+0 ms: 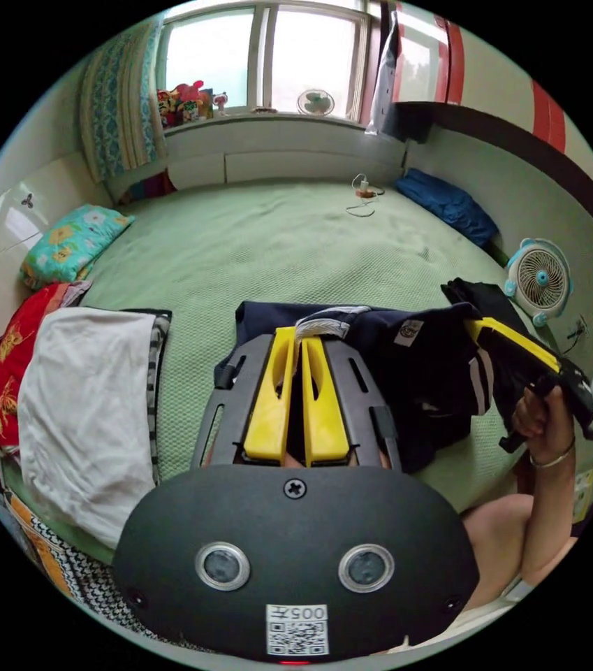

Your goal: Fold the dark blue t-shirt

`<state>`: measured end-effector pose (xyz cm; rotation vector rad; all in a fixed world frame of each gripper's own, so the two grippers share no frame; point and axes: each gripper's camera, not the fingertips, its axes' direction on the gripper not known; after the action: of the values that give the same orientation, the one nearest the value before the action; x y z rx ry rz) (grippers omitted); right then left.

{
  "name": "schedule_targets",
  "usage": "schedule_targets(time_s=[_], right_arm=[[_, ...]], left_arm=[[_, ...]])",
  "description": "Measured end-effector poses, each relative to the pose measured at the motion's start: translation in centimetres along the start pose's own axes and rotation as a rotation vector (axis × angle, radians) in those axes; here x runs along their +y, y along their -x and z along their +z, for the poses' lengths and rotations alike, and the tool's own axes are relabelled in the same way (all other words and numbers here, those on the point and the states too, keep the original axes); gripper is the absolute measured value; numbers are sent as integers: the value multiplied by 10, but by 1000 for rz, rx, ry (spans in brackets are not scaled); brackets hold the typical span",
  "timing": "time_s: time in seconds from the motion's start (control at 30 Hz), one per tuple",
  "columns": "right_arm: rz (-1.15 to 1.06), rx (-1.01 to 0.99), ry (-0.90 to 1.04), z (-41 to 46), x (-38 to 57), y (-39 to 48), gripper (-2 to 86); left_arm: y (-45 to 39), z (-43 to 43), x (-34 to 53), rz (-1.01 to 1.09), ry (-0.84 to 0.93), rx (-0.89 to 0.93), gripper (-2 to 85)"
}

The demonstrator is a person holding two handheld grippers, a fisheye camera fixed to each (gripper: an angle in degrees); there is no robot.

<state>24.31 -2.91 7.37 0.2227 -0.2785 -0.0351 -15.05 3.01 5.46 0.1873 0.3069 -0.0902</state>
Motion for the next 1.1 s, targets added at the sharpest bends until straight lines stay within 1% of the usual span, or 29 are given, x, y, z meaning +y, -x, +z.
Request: schedule_targets(time_s=[0.07,0.13,0.2,0.23,0.27,0.3,0.33,0.4,0.43,0.47,0.5,0.53,0.6,0.67,0.77,0.83,0.9,0.97,1.1], right_arm=[[-4,45,-5,5,-3,7,8],[-2,32,35,12,-6,13,25],[-26,-131,36,9,-8,23,53],[-47,-177,27,7,-9,28,58],[-127,-252,29,3,-9,42,76],[-248,-311,71,2,-7,63,90],[-304,-324,97,2,-5,74,95],[-502,-328,211,10,7,120,109],[-548,-329,246,14,12,132,108],[-640,-319,297,21,22,154,106],[-725,-275,336,30,32,174,106],[-761,-245,353,35,37,183,105],[-850,-84,397,59,52,210,104],[-880,17,419,77,58,223,99],[-887,34,446,97,59,236,90],[-834,39,439,104,52,237,80],[-752,33,453,115,39,232,38],[-734,-19,466,119,32,229,18],[-828,-169,454,111,26,224,8]], left_arm=[[-2,2,-4,10,-34,0,4],[-1,6,-6,1,-21,6,4],[3,9,-7,-11,-21,12,4],[7,11,-7,-24,-14,17,4],[11,13,-8,-35,-6,19,4],[13,14,-8,-40,-4,19,4],[17,16,-7,-51,-3,18,4],[22,17,-6,-61,4,19,4],[24,17,-5,-59,7,19,4],[25,16,-4,-52,7,17,4],[25,16,-3,-48,7,14,4],[26,15,-3,-43,8,7,4],[28,13,-2,-44,9,0,4],[30,11,-2,-46,6,12,4],[28,8,-2,-36,-1,14,4],[27,7,-3,-22,-5,9,4],[26,7,-3,-15,-4,8,4],[27,6,-4,-15,-2,13,4],[28,3,-5,7,10,1,4]])
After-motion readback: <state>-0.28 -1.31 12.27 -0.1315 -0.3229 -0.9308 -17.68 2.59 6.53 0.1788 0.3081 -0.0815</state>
